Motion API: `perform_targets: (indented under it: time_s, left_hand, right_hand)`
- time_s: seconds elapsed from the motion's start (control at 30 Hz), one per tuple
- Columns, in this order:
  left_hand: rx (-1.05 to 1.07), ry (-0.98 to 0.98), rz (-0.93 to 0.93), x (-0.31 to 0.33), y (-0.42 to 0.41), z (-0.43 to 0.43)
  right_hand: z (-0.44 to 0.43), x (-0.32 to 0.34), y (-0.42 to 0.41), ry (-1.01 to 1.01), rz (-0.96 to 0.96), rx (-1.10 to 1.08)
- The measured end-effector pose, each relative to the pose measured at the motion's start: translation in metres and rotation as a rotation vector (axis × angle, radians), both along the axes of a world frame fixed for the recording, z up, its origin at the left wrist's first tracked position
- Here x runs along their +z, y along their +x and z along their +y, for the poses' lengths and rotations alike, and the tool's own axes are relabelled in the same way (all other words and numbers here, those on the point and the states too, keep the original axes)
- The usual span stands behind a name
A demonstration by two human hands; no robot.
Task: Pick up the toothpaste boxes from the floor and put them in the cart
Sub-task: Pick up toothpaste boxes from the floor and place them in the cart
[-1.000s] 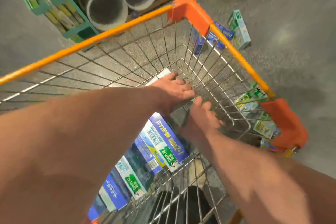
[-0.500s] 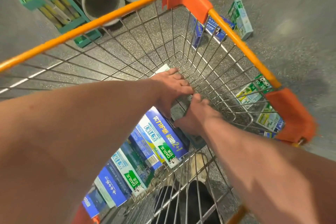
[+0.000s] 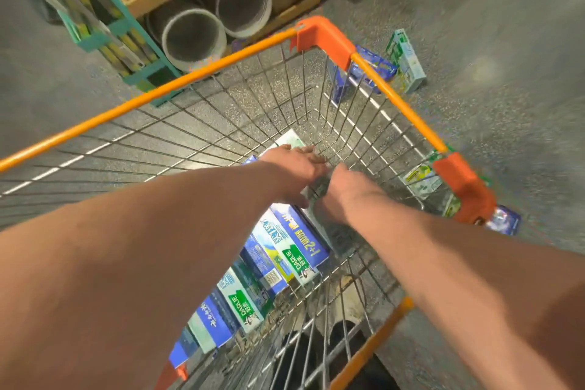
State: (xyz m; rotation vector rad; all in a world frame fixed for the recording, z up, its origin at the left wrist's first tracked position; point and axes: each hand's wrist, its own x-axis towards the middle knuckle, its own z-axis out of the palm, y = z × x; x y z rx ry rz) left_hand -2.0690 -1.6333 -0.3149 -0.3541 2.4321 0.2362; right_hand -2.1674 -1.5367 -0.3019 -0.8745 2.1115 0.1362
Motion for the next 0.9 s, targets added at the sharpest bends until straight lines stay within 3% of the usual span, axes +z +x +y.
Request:
perform_targets:
  time_s: [0.3,0.6,0.9]
  left_hand:
    - [0.082,-0.141,0.007,0.174,0.018,0.014]
    - [0.051,-0.21,0.197,0.351,-0.032,0.085]
    - [0.04,-0.177,0.274,0.409,-0.062,0.227]
  right_hand:
    - [0.055,0.15,-0.018,-0.209,0.129,0.217]
    - [0.169,0.326,-0.065,-0.281,0.25,0.102]
    - [0.347,0.4,-0.09,-0.282,0.392,0.033]
